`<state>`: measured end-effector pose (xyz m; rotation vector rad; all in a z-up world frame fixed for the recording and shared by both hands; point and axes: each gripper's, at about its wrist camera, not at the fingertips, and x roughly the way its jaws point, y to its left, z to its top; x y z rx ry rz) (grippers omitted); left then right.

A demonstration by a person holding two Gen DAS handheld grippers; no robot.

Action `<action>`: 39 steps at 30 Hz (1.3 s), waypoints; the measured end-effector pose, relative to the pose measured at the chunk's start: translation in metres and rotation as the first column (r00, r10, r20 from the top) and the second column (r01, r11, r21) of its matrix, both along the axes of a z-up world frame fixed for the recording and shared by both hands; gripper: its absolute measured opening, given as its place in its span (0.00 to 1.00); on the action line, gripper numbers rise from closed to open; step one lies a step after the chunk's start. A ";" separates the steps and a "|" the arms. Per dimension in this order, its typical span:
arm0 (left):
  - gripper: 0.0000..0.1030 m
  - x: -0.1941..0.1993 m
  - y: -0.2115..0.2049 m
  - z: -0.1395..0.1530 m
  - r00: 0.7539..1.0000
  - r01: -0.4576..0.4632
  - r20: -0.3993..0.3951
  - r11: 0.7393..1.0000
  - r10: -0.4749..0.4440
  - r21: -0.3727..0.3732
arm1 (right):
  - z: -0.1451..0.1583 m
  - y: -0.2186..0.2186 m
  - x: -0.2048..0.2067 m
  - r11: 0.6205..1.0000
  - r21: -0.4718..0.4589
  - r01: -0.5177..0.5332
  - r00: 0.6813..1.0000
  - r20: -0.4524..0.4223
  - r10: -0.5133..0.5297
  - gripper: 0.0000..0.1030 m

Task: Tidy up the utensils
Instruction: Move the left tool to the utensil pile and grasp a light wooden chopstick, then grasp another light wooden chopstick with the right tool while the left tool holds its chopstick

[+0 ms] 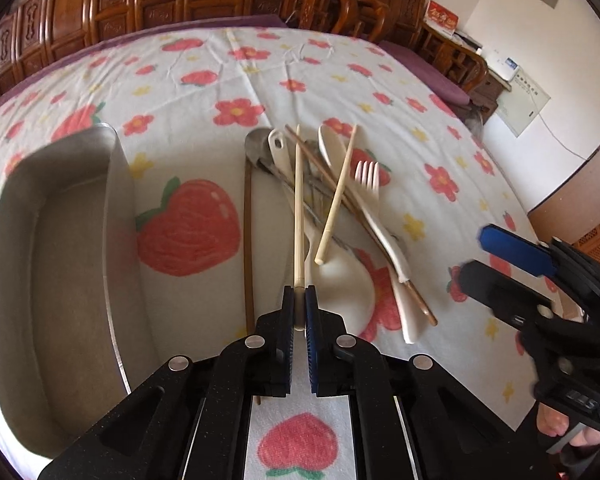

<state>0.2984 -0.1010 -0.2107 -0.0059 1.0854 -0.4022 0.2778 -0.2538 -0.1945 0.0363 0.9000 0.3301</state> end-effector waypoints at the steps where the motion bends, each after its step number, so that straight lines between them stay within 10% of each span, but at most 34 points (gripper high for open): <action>1: 0.04 -0.002 0.001 0.003 1.000 -0.002 0.011 1.000 0.002 0.001 | -0.001 0.001 0.003 1.000 0.000 0.002 1.000 -0.003 -0.002 0.48; 19: 0.04 -0.045 0.045 0.030 0.989 -0.078 0.126 0.997 0.080 -0.026 | -0.046 0.036 0.076 0.995 0.026 0.099 0.980 -0.176 -0.093 0.32; 30: 0.04 -0.061 0.050 0.050 0.978 -0.076 0.192 0.997 0.079 -0.020 | -0.049 0.035 0.081 0.982 -0.064 0.177 0.962 -0.199 -0.186 0.07; 39: 0.04 -0.070 0.059 0.058 0.972 -0.094 0.213 0.995 0.096 -0.017 | -0.035 0.015 0.066 0.979 -0.041 0.200 0.961 -0.188 -0.205 0.06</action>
